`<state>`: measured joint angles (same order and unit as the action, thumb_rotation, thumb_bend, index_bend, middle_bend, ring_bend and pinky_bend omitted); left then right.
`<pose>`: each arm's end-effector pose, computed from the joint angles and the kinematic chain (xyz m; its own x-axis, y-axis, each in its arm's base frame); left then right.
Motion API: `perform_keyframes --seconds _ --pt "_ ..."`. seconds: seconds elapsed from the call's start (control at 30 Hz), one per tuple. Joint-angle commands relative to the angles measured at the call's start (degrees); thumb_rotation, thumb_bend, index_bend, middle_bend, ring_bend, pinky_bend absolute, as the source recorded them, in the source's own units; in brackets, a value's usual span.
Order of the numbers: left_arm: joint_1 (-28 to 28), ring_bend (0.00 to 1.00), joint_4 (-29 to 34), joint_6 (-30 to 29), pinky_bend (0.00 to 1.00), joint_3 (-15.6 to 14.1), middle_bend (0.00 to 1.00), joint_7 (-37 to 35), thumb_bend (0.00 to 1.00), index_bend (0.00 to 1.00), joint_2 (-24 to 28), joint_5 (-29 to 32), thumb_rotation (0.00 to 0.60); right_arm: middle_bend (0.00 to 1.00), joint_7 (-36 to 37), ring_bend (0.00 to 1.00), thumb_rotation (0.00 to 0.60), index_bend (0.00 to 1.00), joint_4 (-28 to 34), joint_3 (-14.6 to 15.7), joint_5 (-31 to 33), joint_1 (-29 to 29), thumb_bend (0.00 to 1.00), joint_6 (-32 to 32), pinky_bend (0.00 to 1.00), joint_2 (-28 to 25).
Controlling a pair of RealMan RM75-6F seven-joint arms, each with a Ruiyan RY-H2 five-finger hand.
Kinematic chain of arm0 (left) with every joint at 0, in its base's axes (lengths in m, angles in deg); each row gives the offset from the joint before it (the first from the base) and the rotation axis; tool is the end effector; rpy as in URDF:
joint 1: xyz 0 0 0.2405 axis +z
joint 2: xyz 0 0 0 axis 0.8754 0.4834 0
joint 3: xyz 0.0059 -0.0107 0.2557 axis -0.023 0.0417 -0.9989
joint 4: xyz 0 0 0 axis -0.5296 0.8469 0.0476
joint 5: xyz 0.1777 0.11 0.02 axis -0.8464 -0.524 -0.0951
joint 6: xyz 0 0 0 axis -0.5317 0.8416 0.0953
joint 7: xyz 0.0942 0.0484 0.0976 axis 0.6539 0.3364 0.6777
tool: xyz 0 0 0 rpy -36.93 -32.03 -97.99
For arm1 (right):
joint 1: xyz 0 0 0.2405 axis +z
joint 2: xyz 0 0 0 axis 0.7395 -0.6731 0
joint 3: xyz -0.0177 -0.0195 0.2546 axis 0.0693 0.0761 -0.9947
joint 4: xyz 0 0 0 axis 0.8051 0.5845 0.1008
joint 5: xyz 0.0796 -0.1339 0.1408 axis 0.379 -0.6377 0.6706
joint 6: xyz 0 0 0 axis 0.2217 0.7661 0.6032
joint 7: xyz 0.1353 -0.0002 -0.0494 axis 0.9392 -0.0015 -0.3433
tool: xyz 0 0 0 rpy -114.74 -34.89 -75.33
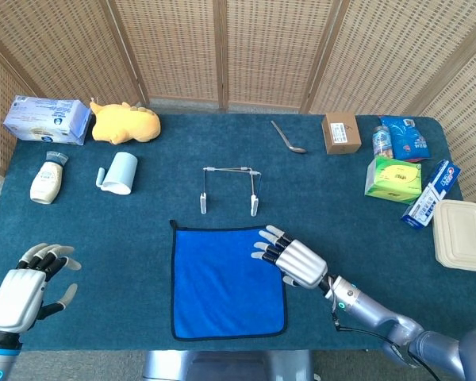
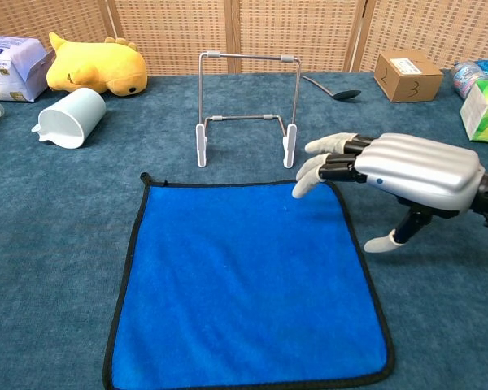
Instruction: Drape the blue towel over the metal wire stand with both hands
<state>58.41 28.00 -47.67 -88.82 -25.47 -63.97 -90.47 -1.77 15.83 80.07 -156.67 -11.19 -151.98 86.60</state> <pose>-0.2355 0.1476 0.1377 0.2995 0.0921 0.9496 0.9510 -0.1092 -0.2893 -0.1905 -0.2889 -0.0302 0.5220 -0.1310 0.8428 -0.5783 -0.7807 0.2369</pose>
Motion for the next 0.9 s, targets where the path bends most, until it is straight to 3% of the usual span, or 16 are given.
perform_keyframes --seconds 0.03,0.9 --pt "0.0 0.23 -0.02 -0.01 0.16 -0.03 0.28 0.01 0.45 0.42 -0.08 -0.06 0.6 0.19 0.54 0.0 0.6 0.23 -1.39 0.48 0.31 0.56 0.0 -0.04 0.0 0.82" --pt "0.21 0.23 -0.21 -0.43 0.16 -0.24 0.28 -0.27 0.45 0.42 -0.23 -0.11 0.6 0.19 2.5 0.0 0.6 0.24 -10.29 3.43 2.17 2.42 0.0 -0.93 0.0 4.68"
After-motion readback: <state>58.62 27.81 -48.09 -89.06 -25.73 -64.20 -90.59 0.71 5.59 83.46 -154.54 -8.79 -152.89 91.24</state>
